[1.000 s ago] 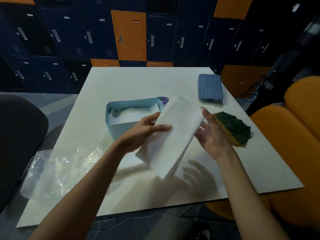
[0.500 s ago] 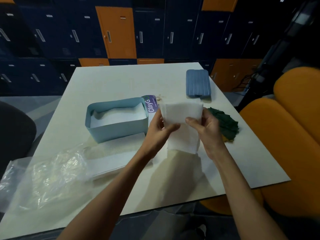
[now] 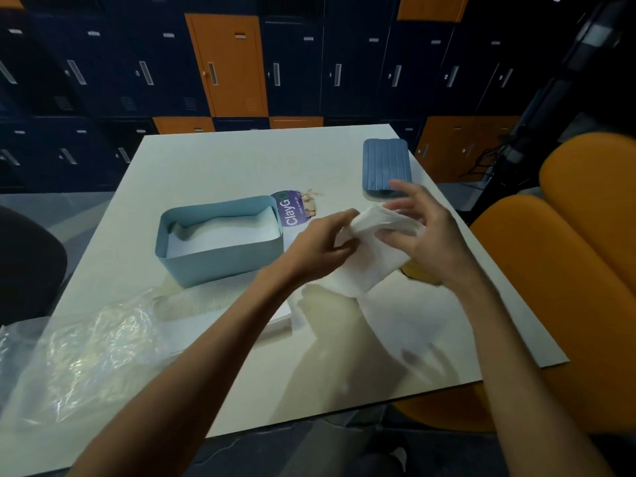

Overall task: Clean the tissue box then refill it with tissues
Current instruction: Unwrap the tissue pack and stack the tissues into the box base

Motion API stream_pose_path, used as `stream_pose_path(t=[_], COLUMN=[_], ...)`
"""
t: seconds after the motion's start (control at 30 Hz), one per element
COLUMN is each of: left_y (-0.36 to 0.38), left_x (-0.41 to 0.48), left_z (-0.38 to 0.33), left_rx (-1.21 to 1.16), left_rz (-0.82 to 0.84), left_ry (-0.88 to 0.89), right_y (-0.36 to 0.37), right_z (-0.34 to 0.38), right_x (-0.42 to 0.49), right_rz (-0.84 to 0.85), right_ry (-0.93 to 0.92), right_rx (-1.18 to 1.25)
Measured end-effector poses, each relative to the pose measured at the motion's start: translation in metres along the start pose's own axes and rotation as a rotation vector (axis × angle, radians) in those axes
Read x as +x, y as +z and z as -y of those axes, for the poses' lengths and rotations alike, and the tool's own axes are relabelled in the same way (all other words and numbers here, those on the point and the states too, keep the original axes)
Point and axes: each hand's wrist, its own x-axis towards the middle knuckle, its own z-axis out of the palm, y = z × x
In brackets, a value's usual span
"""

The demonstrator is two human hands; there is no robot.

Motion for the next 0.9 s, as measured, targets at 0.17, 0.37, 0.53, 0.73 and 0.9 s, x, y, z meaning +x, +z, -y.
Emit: stream_pose_path(t=[0.17,0.37,0.53,0.73,0.9], left_y=[-0.012,-0.012,0.021,0.036,0.032], left_x=[-0.002,-0.035,-0.048,-0.052,-0.044], left_z=[0.007,0.03,0.028,0.04,0.042], left_rx=[0.302,-0.52,-0.579,-0.419,-0.442], left_rz=[0.202,-0.148,-0.235,-0.257,-0.284], left_ry=[-0.08,-0.352,-0.408,-0.424,-0.382], right_y=[-0.011,-0.001,0.014,0.021,0.017], right_z=[-0.021,-0.064,-0.082,-0.087,-0.086], right_x=[-0.002,-0.036,-0.052,-0.049,-0.045], right_rz=[0.017,-0.189,-0.195,-0.194,-0.252], right_ry=[0.147,0.363,0.398,0.349,0.352], right_rx=[-0.049,0.395,0.352,0.343,0.355])
